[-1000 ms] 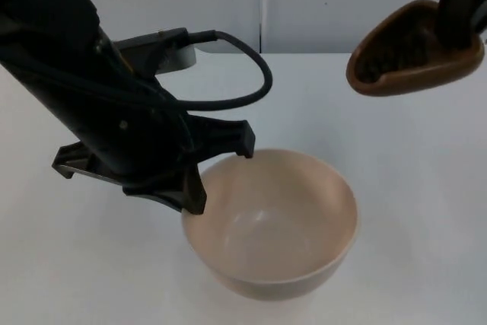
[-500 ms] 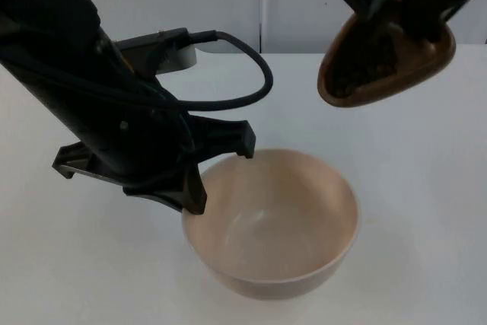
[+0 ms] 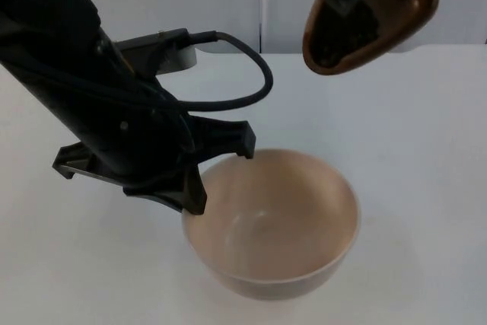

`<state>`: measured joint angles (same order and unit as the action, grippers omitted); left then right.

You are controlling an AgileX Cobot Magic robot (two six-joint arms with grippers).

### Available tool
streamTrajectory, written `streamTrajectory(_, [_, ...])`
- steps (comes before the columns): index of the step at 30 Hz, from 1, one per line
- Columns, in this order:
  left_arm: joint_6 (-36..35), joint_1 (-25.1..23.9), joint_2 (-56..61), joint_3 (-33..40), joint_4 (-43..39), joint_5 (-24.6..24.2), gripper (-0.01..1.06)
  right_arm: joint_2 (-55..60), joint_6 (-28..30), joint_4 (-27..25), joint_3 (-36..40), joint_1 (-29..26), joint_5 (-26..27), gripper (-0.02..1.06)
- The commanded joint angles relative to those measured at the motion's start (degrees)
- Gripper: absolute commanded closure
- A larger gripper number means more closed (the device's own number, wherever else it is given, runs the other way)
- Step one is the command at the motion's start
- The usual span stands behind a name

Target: Pick up the bowl with the left hand and pour the coffee beans from the cup into the bowl with the right hand.

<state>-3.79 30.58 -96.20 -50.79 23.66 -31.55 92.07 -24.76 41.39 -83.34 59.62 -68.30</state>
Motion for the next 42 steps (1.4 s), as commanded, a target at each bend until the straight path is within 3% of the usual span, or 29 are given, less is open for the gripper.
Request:
streamTrajectory(1, [0.1,0.4,0.2,0.2,0.7,0.5,1.05,-0.4,-0.4,2.9,0.0,1.0,-0.5,1.05])
streamTrajectory(12, [0.1,0.4,0.2,0.2,0.7,0.5,1.05,-0.4,-0.1,4.3,0.9,1.1,-0.9,1.05])
streamTrajectory(25, [0.1,0.4,0.2,0.2,0.8,0.6,1.05,-0.4,-1.7,12.3,3.1,6.3,-1.2,1.05])
streamTrajectory(42, [0.1,0.4,0.2,0.2,0.8,0.6,1.05,-0.3,-1.7,18.1,3.1,8.6,-1.2,1.05])
